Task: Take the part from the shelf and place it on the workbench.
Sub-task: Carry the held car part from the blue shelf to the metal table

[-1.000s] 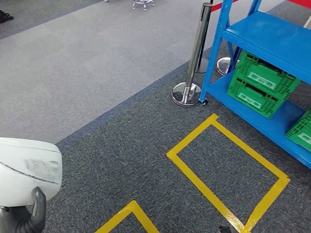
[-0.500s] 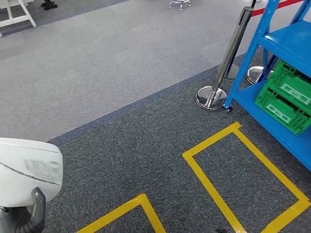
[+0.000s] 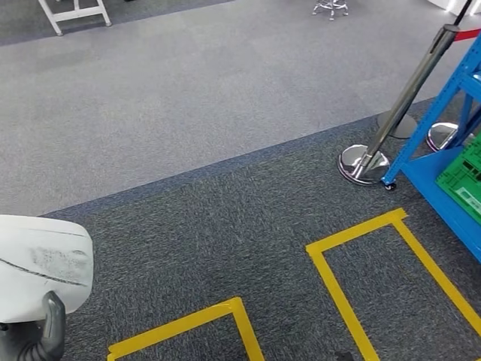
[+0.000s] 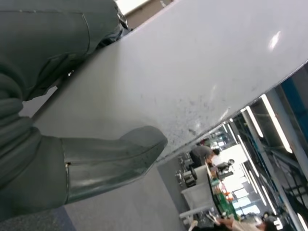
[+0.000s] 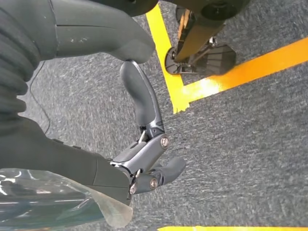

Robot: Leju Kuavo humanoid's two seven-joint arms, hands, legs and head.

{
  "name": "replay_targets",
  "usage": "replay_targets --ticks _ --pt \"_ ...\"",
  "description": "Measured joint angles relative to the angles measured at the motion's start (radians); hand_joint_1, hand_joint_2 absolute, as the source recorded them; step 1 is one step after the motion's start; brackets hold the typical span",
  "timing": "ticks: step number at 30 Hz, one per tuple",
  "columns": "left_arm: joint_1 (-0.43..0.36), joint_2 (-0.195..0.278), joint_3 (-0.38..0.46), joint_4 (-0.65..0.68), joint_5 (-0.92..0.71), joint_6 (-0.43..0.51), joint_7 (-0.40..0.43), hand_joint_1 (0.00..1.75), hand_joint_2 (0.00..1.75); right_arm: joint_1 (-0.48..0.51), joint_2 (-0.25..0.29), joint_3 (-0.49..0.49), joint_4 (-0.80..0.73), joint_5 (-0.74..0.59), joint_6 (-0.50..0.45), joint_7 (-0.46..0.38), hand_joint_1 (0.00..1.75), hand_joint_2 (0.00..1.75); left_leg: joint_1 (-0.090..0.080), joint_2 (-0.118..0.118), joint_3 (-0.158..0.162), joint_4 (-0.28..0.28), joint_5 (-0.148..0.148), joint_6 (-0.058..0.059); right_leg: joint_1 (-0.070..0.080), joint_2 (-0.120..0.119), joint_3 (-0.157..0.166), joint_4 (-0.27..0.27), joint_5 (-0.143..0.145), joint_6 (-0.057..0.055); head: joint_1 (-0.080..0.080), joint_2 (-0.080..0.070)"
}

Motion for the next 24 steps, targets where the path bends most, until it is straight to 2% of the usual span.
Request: replay_targets --ticks 1,3,5,6,7,8,9,10,11,12,13,14,16,17,19,20,21,22,23,24 --pt "0.002 0.0 0.0 0.0 0.0 0.0 0.0 1.75 1.75 -0.002 0.0 -0.001 0.0 0.001 0.0 0.0 0.0 1.75 0.001 -0.011 0.004 -0.007 0.003 0.007 -0.002 0.0 0.005 -0.001 -0.003 0.005 0.001 0.0" --pt "0.002 -0.001 0.001 -0.001 0.0 0.0 0.0 1.75 1.75 -0.003 0.001 -0.003 0.0 0.001 0.0 -0.001 0.0 1.75 0.003 -0.032 0.015 -0.022 0.009 0.02 -0.004 0.043 -0.006 0.034 -0.026 0.01 0.005 0.0" --pt "-0.002 -0.004 0.001 -0.002 0.0 0.0 0.0 1.75 1.75 -0.002 0.001 -0.004 0.0 0.001 0.002 -0.001 0.0 1.75 0.003 -0.054 0.024 -0.03 0.011 0.031 -0.002 0.098 -0.07 0.146 -0.072 0.007 0.011 0.0" --pt "-0.004 -0.005 0.001 -0.002 0.0 0.0 0.0 1.75 1.75 0.0 0.001 -0.005 0.0 0.001 0.002 -0.001 0.0 1.75 0.001 -0.066 0.026 -0.029 0.008 0.036 0.001 0.108 -0.112 0.211 -0.09 0.005 0.013 0.0" --pt "-0.005 -0.005 0.001 -0.002 0.001 0.0 0.0 1.75 1.75 0.003 0.001 -0.005 0.0 0.002 0.003 0.0 0.0 1.75 -0.001 -0.08 0.03 -0.029 0.005 0.039 0.002 0.111 -0.147 0.255 -0.091 0.004 0.014 0.0" --pt "-0.005 -0.006 0.001 -0.002 0.003 0.0 0.0 1.75 1.75 0.006 0.001 -0.006 0.0 0.002 0.003 0.0 0.0 1.75 -0.003 -0.095 0.036 -0.029 0.0 0.041 0.003 0.113 -0.168 0.266 -0.071 0.003 0.015 0.0" --pt "-0.005 -0.006 0.001 -0.002 0.005 0.0 0.0 1.75 1.75 0.007 0.0 -0.006 0.0 0.002 0.003 0.0 0.0 1.75 -0.004 -0.109 0.044 -0.028 -0.005 0.041 0.004 0.117 -0.171 0.24 -0.034 0.002 0.015 0.0" --pt "-0.005 -0.006 0.001 -0.002 0.008 0.0 0.0 1.75 1.75 0.007 0.0 -0.007 0.0 0.002 0.002 0.0 0.0 1.75 -0.004 -0.123 0.053 -0.025 -0.012 0.04 0.003 0.126 -0.158 0.184 0.015 0.001 0.015 0.0" --pt "-0.006 -0.006 0.001 -0.002 0.01 0.002 0.0 1.75 1.75 0.006 -0.001 -0.008 0.0 0.003 0.002 0.0 0.0 1.75 -0.004 -0.134 0.059 -0.022 -0.02 0.036 0.002 0.146 -0.139 0.128 0.052 -0.001 0.015 0.0" --pt "-0.008 -0.006 0.001 -0.002 0.012 0.005 0.0 1.75 1.75 0.005 -0.001 -0.011 0.0 0.003 0.002 -0.001 0.0 1.75 -0.004 -0.146 0.06 -0.016 -0.029 0.032 -0.001 0.167 -0.117 0.076 0.072 -0.003 0.014 0.0" --pt "-0.011 -0.006 0.001 -0.002 0.012 0.011 0.0 1.75 1.75 0.004 -0.002 -0.014 0.0 0.004 0.002 -0.003 0.0 1.75 -0.002 -0.156 0.059 -0.011 -0.034 0.027 -0.002 0.184 -0.102 0.046 0.077 -0.006 0.013 0.0" --pt "-0.014 -0.006 0.001 -0.003 0.012 0.019 0.0 1.75 1.75 0.003 -0.002 -0.017 0.0 0.004 0.002 -0.005 0.0 1.75 0.001 -0.167 0.054 -0.008 -0.038 0.021 -0.001 0.192 -0.093 0.037 0.069 -0.01 0.012 0.0" --pt "-0.018 -0.006 0.001 -0.003 0.011 0.032 0.0 1.75 1.75 0.0 -0.002 -0.022 0.0 0.006 0.002 -0.011 0.0 1.75 0.006 -0.183 0.049 -0.007 -0.039 0.011 0.001 0.176 -0.085 0.028 0.064 -0.017 0.011 0.0" --pt "-0.019 -0.006 0.001 -0.004 0.011 0.036 0.0 1.75 1.75 0.0 -0.002 -0.023 0.0 0.008 0.002 -0.013 0.0 1.75 0.005 -0.173 0.046 -0.001 -0.045 0.005 0.0 0.164 -0.08 0.023 0.063 -0.022 0.01 0.0" --pt "-0.026 -0.006 0.001 -0.005 0.011 0.041 0.0 1.75 1.75 -0.001 -0.003 -0.027 0.0 0.013 0.001 -0.015 0.0 1.75 0.005 -0.124 0.014 0.066 -0.079 -0.007 -0.003 0.137 -0.068 0.014 0.059 -0.031 0.004 0.0" --pt "-0.03 -0.006 0.001 -0.005 0.011 0.043 0.0 1.75 1.75 0.0 -0.003 -0.029 0.0 0.015 0.0 -0.015 0.0 1.75 0.007 -0.095 -0.019 0.13 -0.106 -0.014 -0.002 0.123 -0.062 0.012 0.056 -0.034 0.002 0.0" --pt "-0.033 -0.006 0.001 -0.005 0.011 0.046 0.0 1.75 1.75 0.0 -0.003 -0.031 0.0 0.018 -0.002 -0.013 0.0 1.75 0.011 -0.079 -0.059 0.199 -0.131 -0.019 -0.001 0.108 -0.058 0.012 0.051 -0.036 0.001 0.0" --pt "-0.034 -0.006 0.001 -0.005 0.011 0.049 0.0 1.75 1.75 -0.001 -0.003 -0.031 0.0 0.019 -0.003 -0.012 0.0 1.75 0.015 -0.071 -0.091 0.251 -0.143 -0.023 0.0 0.094 -0.053 0.012 0.046 -0.037 0.001 0.0" --pt "-0.034 -0.006 0.001 -0.005 0.011 0.051 0.0 1.75 1.75 -0.001 -0.003 -0.032 0.0 0.021 -0.004 -0.01 0.0 1.75 0.018 -0.067 -0.11 0.273 -0.137 -0.026 0.0 0.08 -0.048 0.012 0.041 -0.036 0.001 0.0" --pt "-0.034 -0.006 0.001 -0.005 0.011 0.053 0.0 1.75 1.75 -0.001 -0.003 -0.033 0.0 0.022 -0.005 -0.008 0.0 1.75 0.021 -0.064 -0.109 0.254 -0.108 -0.027 0.0 0.068 -0.042 0.012 0.036 -0.035 0.001 0.0"
